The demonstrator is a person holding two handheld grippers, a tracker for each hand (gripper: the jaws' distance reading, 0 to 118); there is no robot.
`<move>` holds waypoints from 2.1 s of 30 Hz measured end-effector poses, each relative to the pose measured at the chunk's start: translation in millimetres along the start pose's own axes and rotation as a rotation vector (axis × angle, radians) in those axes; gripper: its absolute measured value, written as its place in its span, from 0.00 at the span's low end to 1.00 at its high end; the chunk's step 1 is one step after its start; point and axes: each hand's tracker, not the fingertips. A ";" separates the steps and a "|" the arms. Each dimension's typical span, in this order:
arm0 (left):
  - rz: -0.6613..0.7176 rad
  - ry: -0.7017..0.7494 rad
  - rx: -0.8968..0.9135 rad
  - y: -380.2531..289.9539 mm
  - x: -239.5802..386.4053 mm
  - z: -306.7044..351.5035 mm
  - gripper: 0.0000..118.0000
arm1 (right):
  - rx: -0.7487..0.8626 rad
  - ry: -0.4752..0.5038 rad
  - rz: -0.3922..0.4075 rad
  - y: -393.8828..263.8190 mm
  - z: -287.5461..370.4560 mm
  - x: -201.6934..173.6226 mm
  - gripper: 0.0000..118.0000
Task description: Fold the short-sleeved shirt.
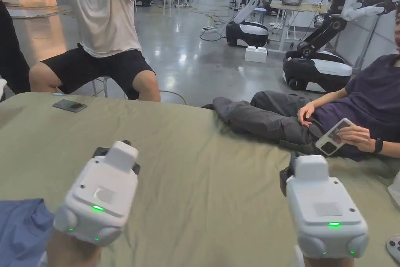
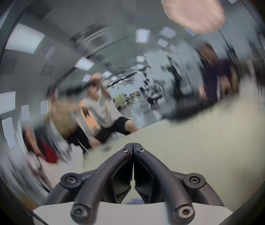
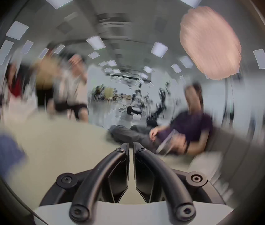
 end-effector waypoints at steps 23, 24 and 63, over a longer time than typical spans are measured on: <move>1.017 0.000 0.022 -33.5 -42.8 6.2 0.00 | -0.111 -0.042 -0.552 -0.5 14.6 3.5 0.02; 1.041 -0.003 0.028 -35.7 -40.7 5.4 0.00 | -0.111 -0.051 -0.586 -1.5 15.9 3.8 0.02; 0.765 -0.244 -0.961 -297.3 -57.9 15.1 0.71 | -0.240 0.094 -0.446 -42.5 1.5 -49.1 0.02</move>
